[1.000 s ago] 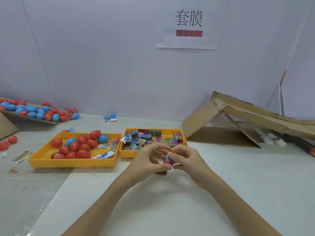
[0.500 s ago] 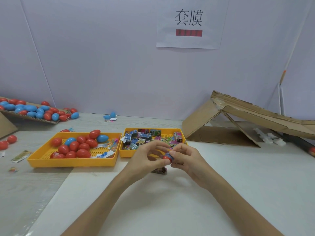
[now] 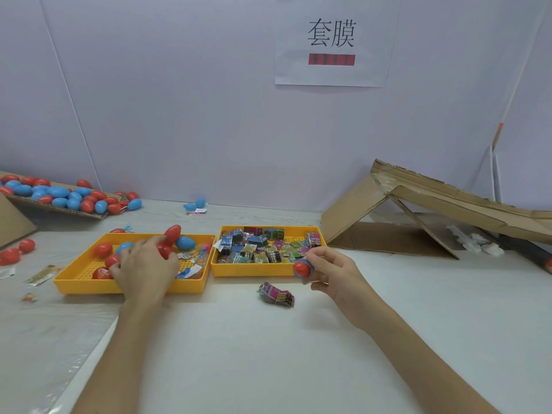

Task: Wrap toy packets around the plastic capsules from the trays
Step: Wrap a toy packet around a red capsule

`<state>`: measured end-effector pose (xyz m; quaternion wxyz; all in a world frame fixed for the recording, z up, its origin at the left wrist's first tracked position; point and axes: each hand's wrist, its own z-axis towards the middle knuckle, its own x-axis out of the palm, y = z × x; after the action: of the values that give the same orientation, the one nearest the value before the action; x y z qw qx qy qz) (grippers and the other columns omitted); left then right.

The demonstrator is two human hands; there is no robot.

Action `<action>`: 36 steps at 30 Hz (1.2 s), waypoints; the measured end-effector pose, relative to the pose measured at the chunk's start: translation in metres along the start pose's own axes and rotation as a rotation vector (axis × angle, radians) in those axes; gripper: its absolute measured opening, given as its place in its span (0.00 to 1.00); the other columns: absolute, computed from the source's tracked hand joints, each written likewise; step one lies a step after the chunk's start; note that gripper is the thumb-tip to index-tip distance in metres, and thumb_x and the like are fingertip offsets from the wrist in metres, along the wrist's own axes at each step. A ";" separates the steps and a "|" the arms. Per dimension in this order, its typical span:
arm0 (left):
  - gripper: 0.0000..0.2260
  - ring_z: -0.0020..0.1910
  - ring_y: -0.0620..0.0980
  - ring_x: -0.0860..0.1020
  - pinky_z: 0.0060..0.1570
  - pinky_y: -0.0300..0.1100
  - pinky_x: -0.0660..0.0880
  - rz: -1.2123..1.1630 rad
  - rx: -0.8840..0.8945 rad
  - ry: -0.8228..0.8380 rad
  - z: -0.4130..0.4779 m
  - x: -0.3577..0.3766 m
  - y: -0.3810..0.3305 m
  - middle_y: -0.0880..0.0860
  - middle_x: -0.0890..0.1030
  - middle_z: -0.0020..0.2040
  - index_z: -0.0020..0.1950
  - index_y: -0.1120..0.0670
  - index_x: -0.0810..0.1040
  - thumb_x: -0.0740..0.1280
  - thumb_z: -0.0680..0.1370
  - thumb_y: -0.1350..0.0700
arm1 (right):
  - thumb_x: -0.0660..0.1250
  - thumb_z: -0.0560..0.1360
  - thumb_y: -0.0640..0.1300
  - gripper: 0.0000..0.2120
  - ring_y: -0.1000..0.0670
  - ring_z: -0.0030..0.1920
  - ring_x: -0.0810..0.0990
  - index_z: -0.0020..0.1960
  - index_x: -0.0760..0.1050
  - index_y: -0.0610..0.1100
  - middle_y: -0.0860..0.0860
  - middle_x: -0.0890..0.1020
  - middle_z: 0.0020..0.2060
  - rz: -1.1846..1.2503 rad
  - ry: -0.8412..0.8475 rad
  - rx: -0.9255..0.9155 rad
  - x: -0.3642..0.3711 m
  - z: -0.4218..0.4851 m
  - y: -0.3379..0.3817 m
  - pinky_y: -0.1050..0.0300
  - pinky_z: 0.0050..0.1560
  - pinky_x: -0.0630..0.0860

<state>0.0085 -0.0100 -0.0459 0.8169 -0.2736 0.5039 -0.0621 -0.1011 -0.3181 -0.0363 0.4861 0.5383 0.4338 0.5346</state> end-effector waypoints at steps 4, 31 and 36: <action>0.14 0.64 0.59 0.72 0.59 0.56 0.69 0.026 0.021 0.022 -0.001 0.003 -0.002 0.57 0.81 0.60 0.63 0.47 0.81 0.70 0.78 0.54 | 0.75 0.68 0.53 0.09 0.50 0.35 0.80 0.43 0.82 0.48 0.43 0.84 0.41 0.073 -0.001 0.006 -0.001 0.002 -0.001 0.59 0.38 0.78; 0.06 0.46 0.51 0.80 0.48 0.45 0.77 -0.597 0.360 -0.093 -0.012 -0.003 -0.023 0.53 0.83 0.48 0.51 0.55 0.82 0.72 0.76 0.64 | 0.59 0.83 0.40 0.07 0.42 0.50 0.82 0.54 0.73 0.38 0.40 0.80 0.50 0.502 -0.337 -0.031 -0.046 0.069 0.097 0.51 0.55 0.79; 0.05 0.43 0.37 0.80 0.41 0.31 0.74 -0.704 0.445 -0.031 -0.026 0.001 -0.039 0.39 0.81 0.43 0.50 0.46 0.80 0.69 0.80 0.58 | 0.64 0.78 0.33 0.11 0.54 0.31 0.79 0.46 0.83 0.44 0.51 0.83 0.34 -0.314 -0.244 -0.167 -0.008 0.042 0.008 0.61 0.37 0.76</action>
<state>-0.0064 -0.0532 -0.0355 0.7925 -0.2471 0.3414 -0.4408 -0.0597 -0.3296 -0.0274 0.6552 0.4825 0.4048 0.4172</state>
